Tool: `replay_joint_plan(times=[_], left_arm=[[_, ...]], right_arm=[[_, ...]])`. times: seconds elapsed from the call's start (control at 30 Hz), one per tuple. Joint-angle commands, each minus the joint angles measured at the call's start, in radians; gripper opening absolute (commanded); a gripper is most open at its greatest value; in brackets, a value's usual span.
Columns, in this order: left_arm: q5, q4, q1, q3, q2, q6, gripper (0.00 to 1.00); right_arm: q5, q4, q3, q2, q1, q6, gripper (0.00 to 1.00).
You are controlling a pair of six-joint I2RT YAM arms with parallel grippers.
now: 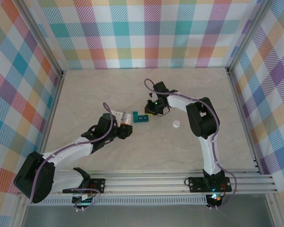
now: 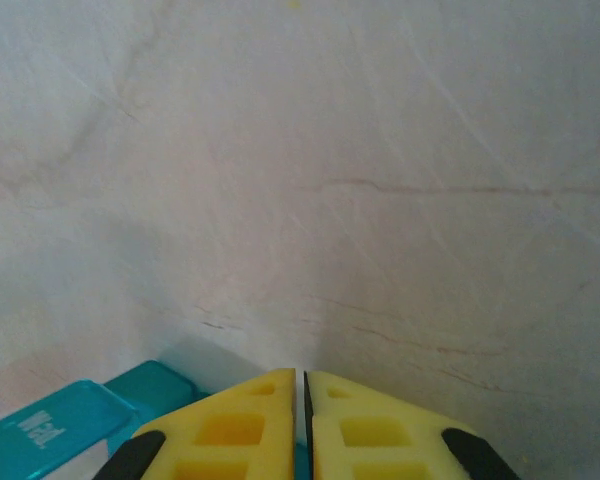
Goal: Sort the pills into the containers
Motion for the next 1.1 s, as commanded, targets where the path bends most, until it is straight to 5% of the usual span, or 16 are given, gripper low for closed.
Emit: replay_joint_plan(times=[0.0,0.6,1.07], left_arm=[[0.018,0.040,0.011,0.032,0.008,-0.008,0.00],[0.046,0.041,0.011,0.016,0.017,-0.005,0.00],[0.083,0.008,0.011,0.063,0.132,0.013,0.00]], right_arm=[[-0.034,0.003,-0.028,-0.044,0.006,-0.021,0.13],[-0.041,0.043,-0.177,-0.150,0.021,-0.010,0.13],[0.038,0.021,-0.207,-0.267,0.006,-0.061,0.61]])
